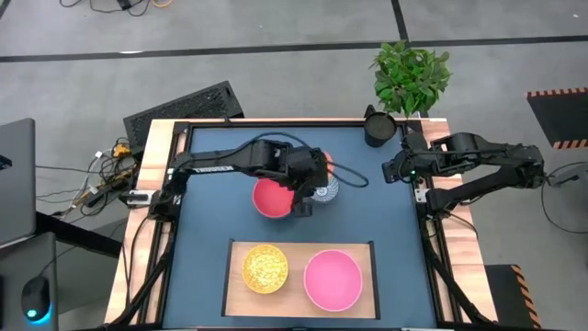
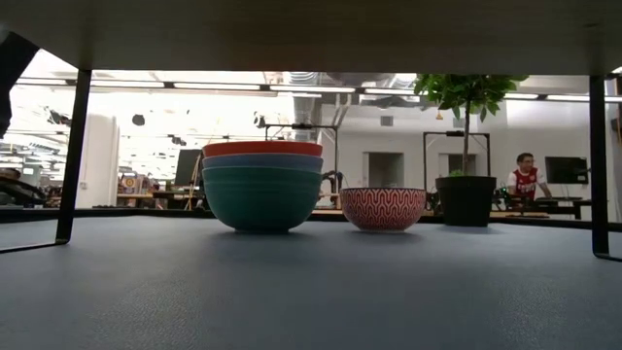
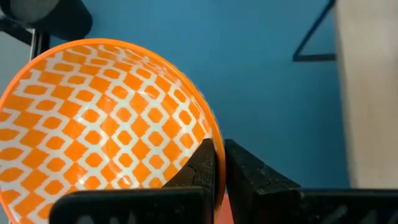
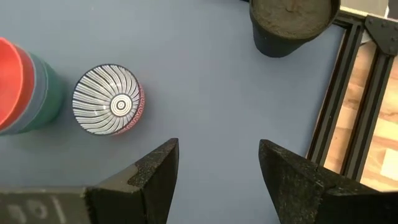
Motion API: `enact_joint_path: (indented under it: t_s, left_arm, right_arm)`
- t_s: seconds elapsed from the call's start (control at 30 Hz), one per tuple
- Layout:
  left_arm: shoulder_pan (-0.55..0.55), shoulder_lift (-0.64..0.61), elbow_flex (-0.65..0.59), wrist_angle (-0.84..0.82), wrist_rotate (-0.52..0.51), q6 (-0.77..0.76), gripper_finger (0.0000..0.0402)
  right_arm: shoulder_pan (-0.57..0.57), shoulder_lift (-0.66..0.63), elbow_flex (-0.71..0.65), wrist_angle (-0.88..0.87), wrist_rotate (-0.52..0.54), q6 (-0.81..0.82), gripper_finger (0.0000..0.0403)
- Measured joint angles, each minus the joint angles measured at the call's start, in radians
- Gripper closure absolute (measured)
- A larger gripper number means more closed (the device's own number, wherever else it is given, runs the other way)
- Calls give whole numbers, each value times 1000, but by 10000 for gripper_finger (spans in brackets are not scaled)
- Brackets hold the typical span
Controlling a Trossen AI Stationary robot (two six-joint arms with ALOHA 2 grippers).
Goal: Place and stack bowls onto a shelf
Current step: Stack the orange patterned bowl on top of the yellow bowl on the shelf
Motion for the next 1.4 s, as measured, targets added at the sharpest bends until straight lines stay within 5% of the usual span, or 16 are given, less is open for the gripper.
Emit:
enact_joint_path:
  t_s: [0.77,1.1,1.4]
  left_arm:
    - [-376,-251,0,-264,3,-356,401]
    - [-564,-235,0,-262,-58,-440,401]
    - [-599,-188,-2,-228,-92,-384,401]
  right_arm:
    - [0,0,0,11,0,-79,154]
    - [0,0,0,11,0,-86,154]
    - [0,0,0,11,-1,-86,154]
